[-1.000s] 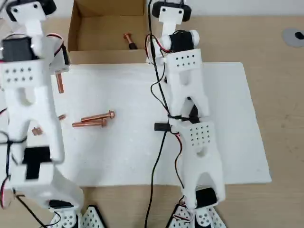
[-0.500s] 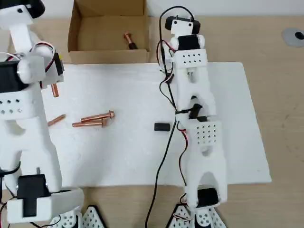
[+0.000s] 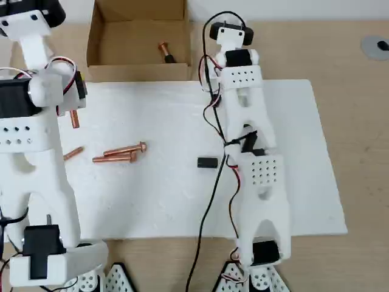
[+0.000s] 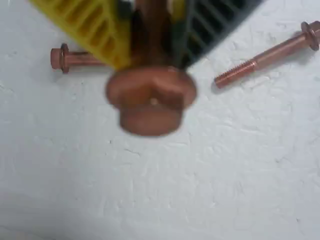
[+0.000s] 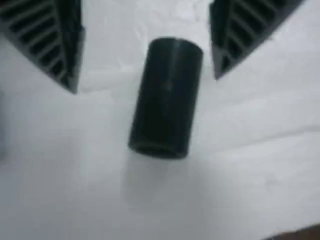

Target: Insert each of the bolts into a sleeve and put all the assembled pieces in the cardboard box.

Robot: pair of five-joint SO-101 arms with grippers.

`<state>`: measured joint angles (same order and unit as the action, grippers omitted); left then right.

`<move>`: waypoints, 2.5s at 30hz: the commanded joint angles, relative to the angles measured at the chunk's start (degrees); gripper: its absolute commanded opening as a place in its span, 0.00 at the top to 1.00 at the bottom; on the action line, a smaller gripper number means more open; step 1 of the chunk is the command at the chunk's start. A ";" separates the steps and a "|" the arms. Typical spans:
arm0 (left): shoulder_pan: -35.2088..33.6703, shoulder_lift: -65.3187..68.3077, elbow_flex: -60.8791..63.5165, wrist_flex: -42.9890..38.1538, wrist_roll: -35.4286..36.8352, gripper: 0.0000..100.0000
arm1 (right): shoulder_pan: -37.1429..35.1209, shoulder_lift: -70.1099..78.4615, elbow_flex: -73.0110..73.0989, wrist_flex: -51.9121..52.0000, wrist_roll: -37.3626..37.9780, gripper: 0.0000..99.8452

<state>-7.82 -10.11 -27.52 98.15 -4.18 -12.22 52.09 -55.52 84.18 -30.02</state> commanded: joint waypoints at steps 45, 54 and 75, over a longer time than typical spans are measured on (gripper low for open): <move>0.79 -2.42 -0.09 -1.58 1.76 0.99 | -1.01 8.31 -7.78 0.53 6.68 0.79; 0.88 -2.42 -0.09 -1.58 1.76 0.99 | -1.63 8.22 -7.69 0.97 7.74 0.79; 0.97 -2.59 -1.93 -1.41 1.76 0.99 | -4.79 7.87 -17.36 5.80 11.16 0.99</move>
<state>-7.82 -10.11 -27.34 97.71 -2.68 -13.01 61.05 -65.10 87.08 -19.30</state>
